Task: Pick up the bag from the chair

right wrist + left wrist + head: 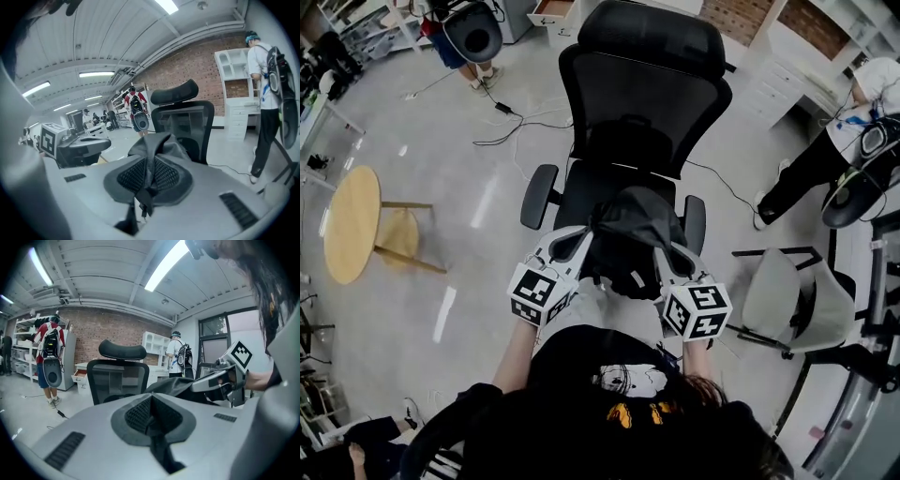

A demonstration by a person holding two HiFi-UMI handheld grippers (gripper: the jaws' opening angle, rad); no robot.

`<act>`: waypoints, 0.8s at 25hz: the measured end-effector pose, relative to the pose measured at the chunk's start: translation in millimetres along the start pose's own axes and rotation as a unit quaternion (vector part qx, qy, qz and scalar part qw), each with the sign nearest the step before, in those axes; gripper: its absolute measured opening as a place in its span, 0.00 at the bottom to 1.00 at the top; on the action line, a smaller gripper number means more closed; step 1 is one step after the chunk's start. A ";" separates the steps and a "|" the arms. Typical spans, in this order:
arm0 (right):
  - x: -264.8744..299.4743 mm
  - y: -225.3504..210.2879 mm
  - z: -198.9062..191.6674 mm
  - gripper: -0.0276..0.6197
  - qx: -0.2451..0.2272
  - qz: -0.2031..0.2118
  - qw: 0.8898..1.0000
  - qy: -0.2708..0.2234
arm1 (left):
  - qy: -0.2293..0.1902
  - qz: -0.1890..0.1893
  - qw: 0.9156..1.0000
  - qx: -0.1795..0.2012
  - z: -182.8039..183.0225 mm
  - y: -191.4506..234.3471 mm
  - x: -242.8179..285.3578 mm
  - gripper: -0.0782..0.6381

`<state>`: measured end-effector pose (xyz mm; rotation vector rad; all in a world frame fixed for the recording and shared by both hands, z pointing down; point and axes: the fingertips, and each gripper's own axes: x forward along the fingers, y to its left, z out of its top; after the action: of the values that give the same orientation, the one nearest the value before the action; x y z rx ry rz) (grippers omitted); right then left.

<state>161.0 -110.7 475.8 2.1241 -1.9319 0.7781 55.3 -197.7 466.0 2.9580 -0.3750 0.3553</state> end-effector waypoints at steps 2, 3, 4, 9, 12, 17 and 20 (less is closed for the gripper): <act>-21.4 6.0 -11.4 0.08 -0.001 0.006 1.000 -0.004 | -0.005 0.004 1.000 0.001 -4.0 -22.8 -14.8 0.12; -32.1 8.9 -17.7 0.08 -0.001 0.008 1.000 -0.006 | -0.007 0.005 1.000 0.002 -6.2 -34.2 -22.1 0.12; -43.0 11.2 -24.4 0.08 -0.001 0.010 1.000 -0.008 | -0.009 0.006 1.000 0.003 -8.7 -45.7 -28.9 0.12; -91.1 22.8 -60.8 0.08 0.003 0.015 1.000 -0.006 | -0.013 0.007 1.000 -0.001 -22.1 -100.1 -66.1 0.12; -111.8 30.5 -79.0 0.08 0.007 0.018 1.000 0.002 | -0.008 0.012 1.000 0.000 -28.0 -122.3 -84.2 0.12; -137.1 36.2 -102.9 0.08 0.009 0.017 1.000 0.011 | -0.007 0.010 1.000 0.017 -22.7 -149.9 -101.1 0.12; -146.3 36.2 -113.3 0.08 0.011 0.011 1.000 0.014 | 0.000 0.009 0.999 0.032 -21.1 -161.9 -110.0 0.12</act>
<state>92.4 64.0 494.2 2.0963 -1.9442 0.8331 -10.4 -13.8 441.6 3.0184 -0.3978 0.3776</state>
